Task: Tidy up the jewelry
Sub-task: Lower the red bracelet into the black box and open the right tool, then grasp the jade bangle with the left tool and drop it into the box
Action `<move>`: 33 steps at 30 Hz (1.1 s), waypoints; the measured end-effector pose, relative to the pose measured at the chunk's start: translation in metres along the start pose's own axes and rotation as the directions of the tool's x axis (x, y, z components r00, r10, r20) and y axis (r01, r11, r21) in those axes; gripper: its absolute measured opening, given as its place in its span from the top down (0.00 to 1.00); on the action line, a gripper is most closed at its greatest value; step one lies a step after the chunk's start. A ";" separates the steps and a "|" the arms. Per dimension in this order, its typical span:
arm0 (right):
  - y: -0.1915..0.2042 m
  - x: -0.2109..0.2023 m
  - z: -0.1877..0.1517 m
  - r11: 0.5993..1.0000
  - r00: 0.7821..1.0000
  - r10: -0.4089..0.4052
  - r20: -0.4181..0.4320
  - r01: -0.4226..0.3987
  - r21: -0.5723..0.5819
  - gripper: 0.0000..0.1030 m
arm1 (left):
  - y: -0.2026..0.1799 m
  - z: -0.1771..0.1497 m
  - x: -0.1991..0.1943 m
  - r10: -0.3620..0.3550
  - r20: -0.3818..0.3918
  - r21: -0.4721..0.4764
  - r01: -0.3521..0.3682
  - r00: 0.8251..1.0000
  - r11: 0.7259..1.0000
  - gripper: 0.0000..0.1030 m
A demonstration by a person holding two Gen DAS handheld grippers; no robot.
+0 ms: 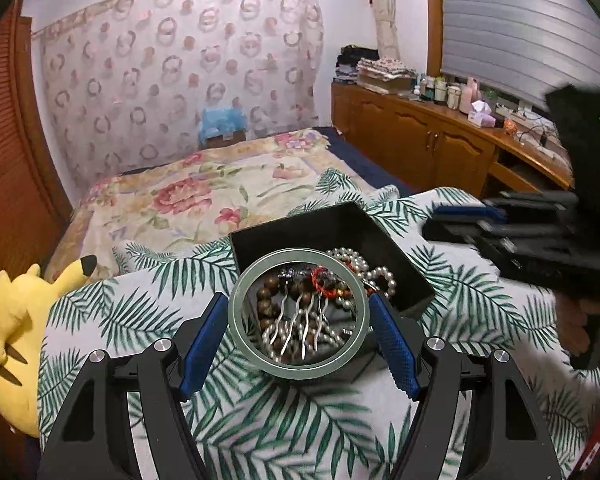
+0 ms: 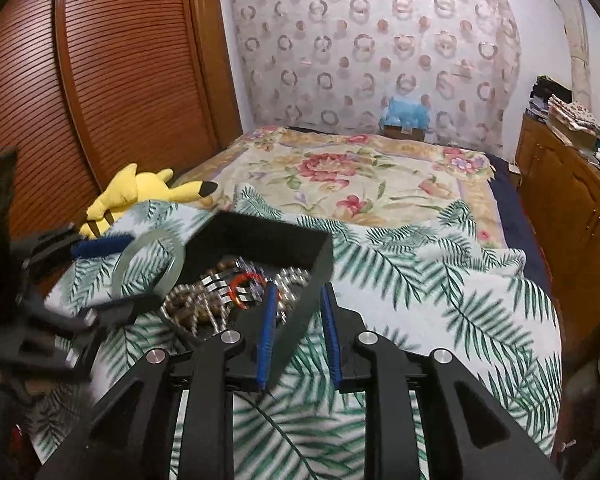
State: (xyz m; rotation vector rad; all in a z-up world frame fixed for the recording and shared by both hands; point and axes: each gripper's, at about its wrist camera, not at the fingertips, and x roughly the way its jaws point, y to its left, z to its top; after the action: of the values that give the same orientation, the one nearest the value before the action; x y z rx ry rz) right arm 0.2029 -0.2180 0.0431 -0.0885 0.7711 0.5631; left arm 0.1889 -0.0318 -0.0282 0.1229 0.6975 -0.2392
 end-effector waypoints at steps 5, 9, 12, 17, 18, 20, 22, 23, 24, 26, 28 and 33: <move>-0.005 -0.004 -0.019 1.000 1.000 -0.006 -0.012 0.006 -0.008 0.76 | -0.003 0.011 0.024 0.020 -0.027 0.002 -0.020 0.999 1.000 0.33; -0.010 -0.010 -0.031 1.000 1.000 0.001 -0.012 -0.001 0.000 0.76 | -0.005 0.018 0.039 0.032 -0.045 0.000 -0.032 0.998 0.999 0.33; -0.013 -0.015 -0.036 1.000 1.000 0.005 -0.007 -0.005 0.005 0.76 | -0.004 0.020 0.047 0.034 -0.061 -0.011 -0.035 0.998 0.999 0.33; -0.014 -0.017 -0.043 1.000 1.000 0.005 -0.009 -0.005 0.003 0.76 | -0.005 0.021 0.052 0.039 -0.078 -0.014 -0.040 0.996 0.999 0.33; -0.014 -0.017 -0.044 1.000 1.000 0.005 -0.010 -0.005 0.003 0.76 | -0.004 0.022 0.052 0.035 -0.076 -0.015 -0.037 0.996 0.999 0.33; -0.013 -0.018 -0.046 1.000 1.000 0.007 -0.009 -0.007 0.000 0.76 | -0.004 0.021 0.049 0.034 -0.068 -0.012 -0.035 0.997 0.999 0.32; -0.010 -0.020 -0.048 1.000 1.000 0.009 -0.009 -0.009 -0.004 0.76 | -0.005 0.019 0.044 0.031 -0.062 -0.007 -0.031 0.998 0.999 0.26; -0.008 -0.021 -0.049 1.000 1.000 0.008 -0.009 -0.008 -0.007 0.76 | -0.006 0.018 0.041 0.032 -0.058 -0.005 -0.032 0.998 0.999 0.25; -0.006 -0.021 -0.049 1.000 1.000 0.007 -0.009 -0.008 -0.010 0.76 | -0.007 0.017 0.038 0.031 -0.054 -0.001 -0.031 0.998 1.000 0.25; -0.001 -0.024 -0.052 1.000 1.000 0.014 -0.007 -0.015 -0.019 0.73 | -0.008 0.012 0.028 0.031 -0.043 0.007 -0.031 0.999 1.000 0.24; 0.005 -0.027 -0.056 0.999 1.000 0.022 -0.003 -0.022 -0.028 0.67 | -0.010 0.008 0.021 0.031 -0.034 0.008 -0.030 0.999 1.000 0.22; 0.023 -0.028 -0.067 0.998 0.999 0.034 -0.014 -0.035 -0.061 0.66 | -0.012 -0.006 0.003 0.019 -0.021 0.004 -0.019 1.000 1.000 0.18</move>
State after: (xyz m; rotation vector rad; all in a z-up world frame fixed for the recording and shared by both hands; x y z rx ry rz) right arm 0.1322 -0.2294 0.0174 -0.1355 0.7696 0.6194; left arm 0.1841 -0.0423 -0.0353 0.1358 0.7166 -0.2209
